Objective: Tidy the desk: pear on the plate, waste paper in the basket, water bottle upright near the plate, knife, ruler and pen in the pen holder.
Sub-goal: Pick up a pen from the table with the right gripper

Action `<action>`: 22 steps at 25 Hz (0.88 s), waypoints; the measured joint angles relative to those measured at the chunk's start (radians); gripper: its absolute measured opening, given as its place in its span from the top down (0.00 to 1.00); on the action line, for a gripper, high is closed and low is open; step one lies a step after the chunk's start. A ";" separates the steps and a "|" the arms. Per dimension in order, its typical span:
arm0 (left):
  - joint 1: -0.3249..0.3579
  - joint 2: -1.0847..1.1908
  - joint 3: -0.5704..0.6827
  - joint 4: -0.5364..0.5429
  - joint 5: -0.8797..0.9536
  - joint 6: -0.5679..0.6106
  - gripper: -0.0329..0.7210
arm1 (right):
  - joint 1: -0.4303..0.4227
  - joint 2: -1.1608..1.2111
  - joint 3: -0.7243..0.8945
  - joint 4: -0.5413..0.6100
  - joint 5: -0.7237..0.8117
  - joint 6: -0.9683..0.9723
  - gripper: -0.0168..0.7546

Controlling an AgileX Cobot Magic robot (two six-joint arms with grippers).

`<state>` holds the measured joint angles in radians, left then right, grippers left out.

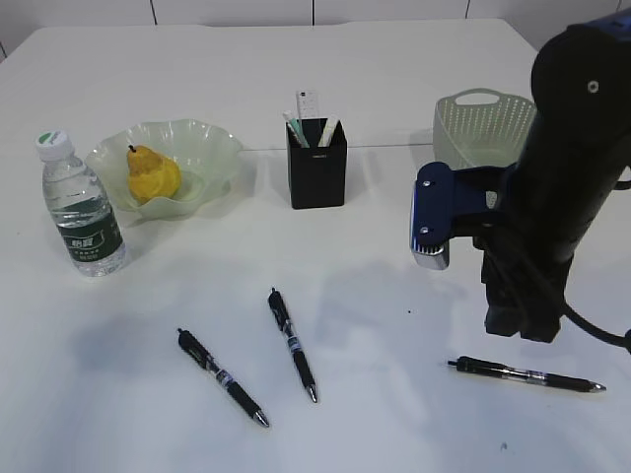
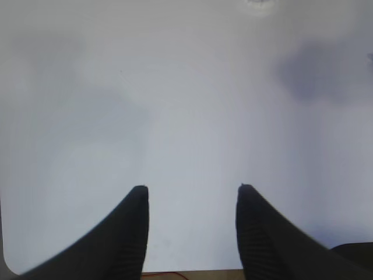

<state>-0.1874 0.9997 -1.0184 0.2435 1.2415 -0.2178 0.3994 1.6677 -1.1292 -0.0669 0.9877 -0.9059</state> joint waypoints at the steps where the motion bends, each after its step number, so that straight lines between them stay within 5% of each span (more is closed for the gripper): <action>1: 0.000 0.000 0.000 0.000 0.000 0.000 0.50 | 0.000 0.008 0.000 0.000 -0.002 -0.007 0.40; 22: 0.000 0.000 0.000 0.000 0.000 0.000 0.50 | -0.038 0.048 0.125 0.099 -0.174 -0.114 0.41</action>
<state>-0.1874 0.9997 -1.0184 0.2435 1.2415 -0.2178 0.3619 1.7156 -1.0047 0.0318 0.8141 -1.0202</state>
